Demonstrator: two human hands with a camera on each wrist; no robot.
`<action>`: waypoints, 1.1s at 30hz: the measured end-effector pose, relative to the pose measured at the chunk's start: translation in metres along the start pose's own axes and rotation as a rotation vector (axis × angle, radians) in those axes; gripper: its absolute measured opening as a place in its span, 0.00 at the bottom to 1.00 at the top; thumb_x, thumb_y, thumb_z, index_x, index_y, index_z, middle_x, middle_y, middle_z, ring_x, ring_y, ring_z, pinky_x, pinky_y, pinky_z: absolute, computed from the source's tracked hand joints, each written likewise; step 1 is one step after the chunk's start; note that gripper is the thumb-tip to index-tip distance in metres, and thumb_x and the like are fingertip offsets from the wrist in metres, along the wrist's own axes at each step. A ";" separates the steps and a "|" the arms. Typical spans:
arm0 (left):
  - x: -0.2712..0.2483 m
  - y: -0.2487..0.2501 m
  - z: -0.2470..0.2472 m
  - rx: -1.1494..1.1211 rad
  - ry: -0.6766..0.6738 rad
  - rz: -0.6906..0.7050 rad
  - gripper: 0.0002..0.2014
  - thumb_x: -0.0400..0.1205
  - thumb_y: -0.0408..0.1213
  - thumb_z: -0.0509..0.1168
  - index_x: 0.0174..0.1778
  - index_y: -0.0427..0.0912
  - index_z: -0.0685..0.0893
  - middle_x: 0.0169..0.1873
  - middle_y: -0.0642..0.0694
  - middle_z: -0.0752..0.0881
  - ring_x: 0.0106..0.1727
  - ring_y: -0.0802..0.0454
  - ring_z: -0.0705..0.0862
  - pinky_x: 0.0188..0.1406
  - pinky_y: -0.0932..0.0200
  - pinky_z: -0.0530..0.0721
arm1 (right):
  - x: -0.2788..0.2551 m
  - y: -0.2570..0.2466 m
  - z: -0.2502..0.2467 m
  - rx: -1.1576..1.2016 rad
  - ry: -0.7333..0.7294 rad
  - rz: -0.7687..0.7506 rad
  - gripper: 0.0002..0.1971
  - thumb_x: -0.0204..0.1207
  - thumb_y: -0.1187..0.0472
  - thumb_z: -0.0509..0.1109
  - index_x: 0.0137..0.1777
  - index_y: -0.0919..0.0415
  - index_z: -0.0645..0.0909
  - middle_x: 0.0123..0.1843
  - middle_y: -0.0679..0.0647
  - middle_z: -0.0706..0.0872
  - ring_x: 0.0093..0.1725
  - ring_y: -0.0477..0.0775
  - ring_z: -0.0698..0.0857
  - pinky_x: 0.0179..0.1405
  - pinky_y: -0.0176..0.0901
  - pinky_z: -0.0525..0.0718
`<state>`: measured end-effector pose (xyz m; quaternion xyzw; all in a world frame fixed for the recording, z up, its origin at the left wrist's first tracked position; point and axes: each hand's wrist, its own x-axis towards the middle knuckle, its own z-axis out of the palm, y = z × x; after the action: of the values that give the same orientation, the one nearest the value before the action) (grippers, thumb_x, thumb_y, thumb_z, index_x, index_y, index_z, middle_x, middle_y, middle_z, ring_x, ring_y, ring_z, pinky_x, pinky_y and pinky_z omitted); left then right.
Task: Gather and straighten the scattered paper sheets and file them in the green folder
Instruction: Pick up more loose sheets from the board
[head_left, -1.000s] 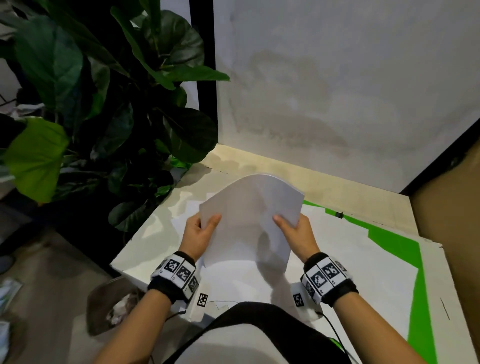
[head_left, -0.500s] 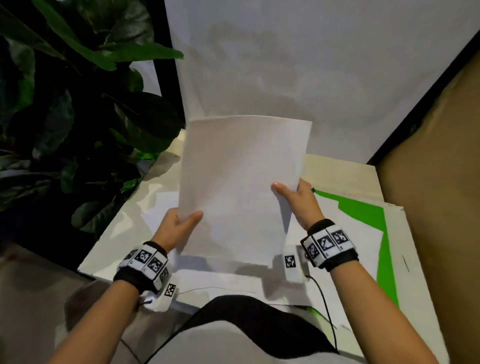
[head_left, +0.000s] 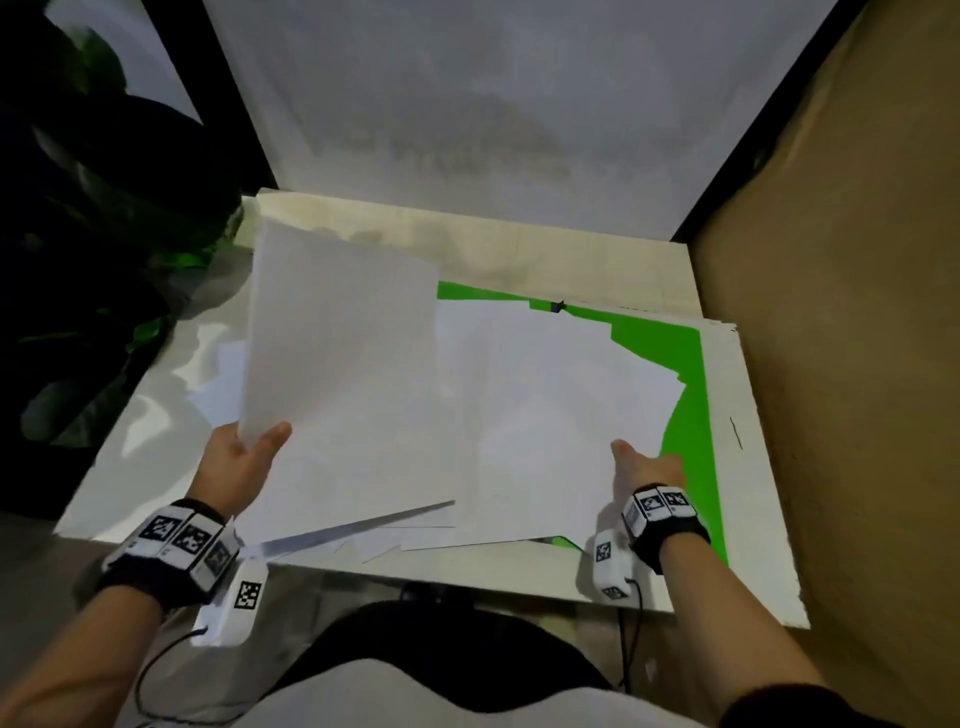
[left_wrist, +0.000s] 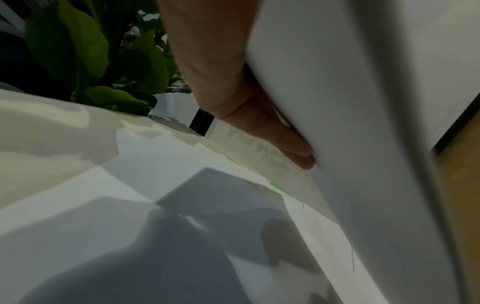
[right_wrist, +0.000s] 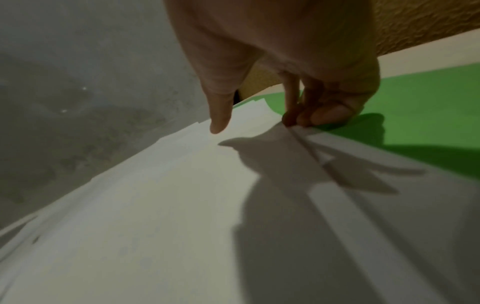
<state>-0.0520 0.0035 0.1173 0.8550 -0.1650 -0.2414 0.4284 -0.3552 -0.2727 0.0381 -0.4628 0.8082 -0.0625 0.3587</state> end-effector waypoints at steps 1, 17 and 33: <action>0.001 -0.001 0.001 -0.011 0.007 -0.007 0.08 0.80 0.36 0.63 0.40 0.34 0.79 0.28 0.43 0.78 0.34 0.46 0.75 0.32 0.58 0.71 | 0.001 -0.002 0.002 -0.016 -0.015 -0.004 0.48 0.55 0.41 0.75 0.71 0.67 0.64 0.72 0.69 0.71 0.68 0.73 0.74 0.63 0.66 0.77; -0.013 -0.018 0.000 -0.112 0.020 -0.082 0.15 0.79 0.41 0.65 0.54 0.31 0.82 0.41 0.39 0.84 0.48 0.38 0.83 0.51 0.51 0.76 | -0.010 -0.021 0.017 -0.298 -0.002 -0.005 0.27 0.70 0.49 0.72 0.64 0.65 0.75 0.77 0.70 0.58 0.74 0.72 0.58 0.70 0.64 0.65; -0.007 -0.007 0.005 -0.144 -0.039 -0.014 0.09 0.80 0.38 0.63 0.49 0.37 0.82 0.39 0.43 0.85 0.43 0.45 0.82 0.51 0.51 0.77 | -0.025 -0.043 0.040 0.307 -0.294 -0.073 0.40 0.66 0.64 0.77 0.74 0.77 0.59 0.75 0.71 0.69 0.72 0.67 0.72 0.69 0.55 0.73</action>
<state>-0.0599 0.0078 0.1114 0.8182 -0.1494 -0.2721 0.4839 -0.2918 -0.2680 0.0405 -0.4359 0.7109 -0.1296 0.5365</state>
